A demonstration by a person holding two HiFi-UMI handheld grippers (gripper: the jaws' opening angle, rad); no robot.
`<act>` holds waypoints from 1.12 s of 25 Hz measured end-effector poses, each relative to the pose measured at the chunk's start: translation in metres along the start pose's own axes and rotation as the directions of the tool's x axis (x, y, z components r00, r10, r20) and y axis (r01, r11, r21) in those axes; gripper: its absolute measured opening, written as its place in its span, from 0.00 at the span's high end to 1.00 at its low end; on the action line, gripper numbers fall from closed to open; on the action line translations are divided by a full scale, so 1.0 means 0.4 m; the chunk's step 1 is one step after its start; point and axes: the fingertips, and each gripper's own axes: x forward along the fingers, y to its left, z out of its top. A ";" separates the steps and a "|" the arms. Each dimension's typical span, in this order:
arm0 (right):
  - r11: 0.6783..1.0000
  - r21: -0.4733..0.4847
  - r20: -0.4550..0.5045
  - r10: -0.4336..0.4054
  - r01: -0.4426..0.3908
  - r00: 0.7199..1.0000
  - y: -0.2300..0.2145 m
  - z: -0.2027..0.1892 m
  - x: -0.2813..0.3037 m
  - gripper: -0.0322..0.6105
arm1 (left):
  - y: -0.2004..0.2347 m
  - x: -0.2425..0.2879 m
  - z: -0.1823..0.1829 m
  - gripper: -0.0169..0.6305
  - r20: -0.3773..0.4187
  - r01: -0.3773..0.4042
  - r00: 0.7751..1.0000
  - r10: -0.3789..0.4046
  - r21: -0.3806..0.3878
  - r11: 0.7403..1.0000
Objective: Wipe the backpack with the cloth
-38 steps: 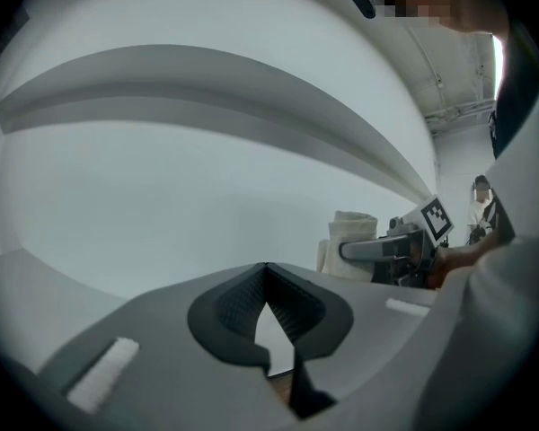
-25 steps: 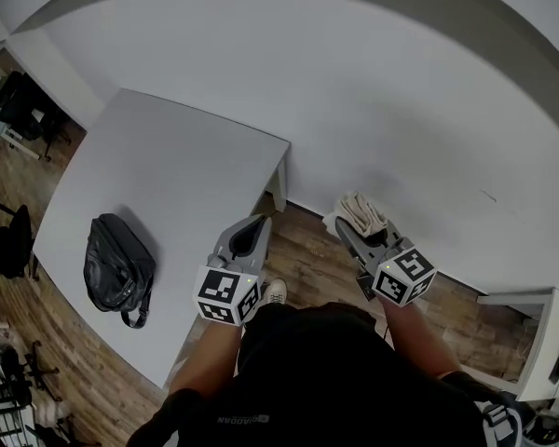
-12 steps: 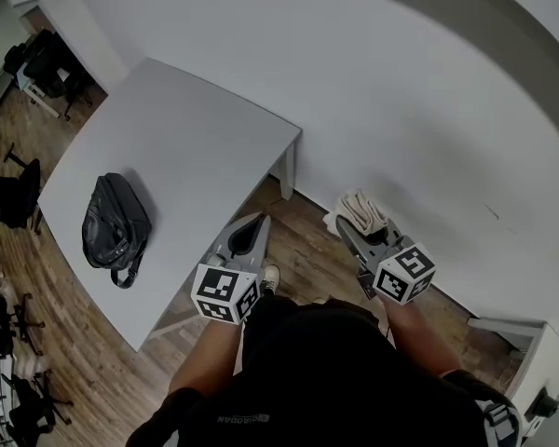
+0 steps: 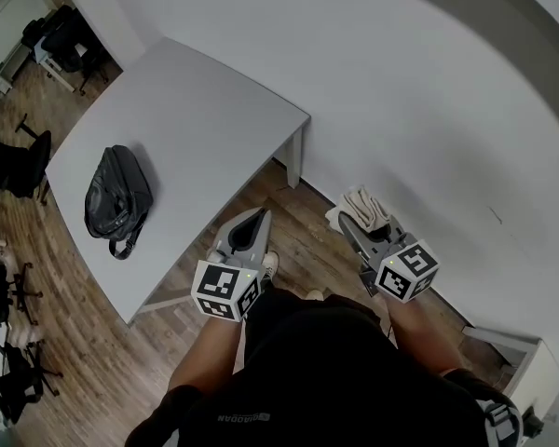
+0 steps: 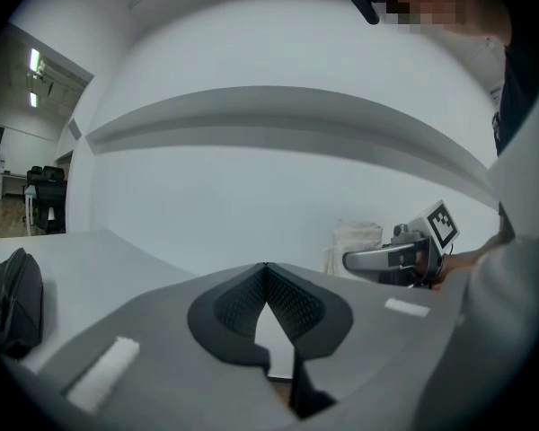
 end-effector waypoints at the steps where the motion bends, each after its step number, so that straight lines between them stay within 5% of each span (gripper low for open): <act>1: 1.000 0.002 -0.001 0.005 -0.005 1.000 0.002 -0.004 -0.004 0.78 | -0.004 -0.005 -0.002 0.96 0.001 -0.007 1.000 0.007 0.000 1.000; 17: 0.995 0.025 -0.014 0.093 -0.092 0.996 0.060 -0.045 -0.008 0.78 | -0.014 -0.109 -0.017 0.96 0.001 -0.116 0.993 0.116 0.008 0.993; 28: 0.979 0.024 -0.038 0.205 -0.204 0.978 0.164 -0.066 0.063 0.78 | 0.054 -0.251 -0.026 0.96 0.001 -0.255 0.967 0.255 0.004 0.967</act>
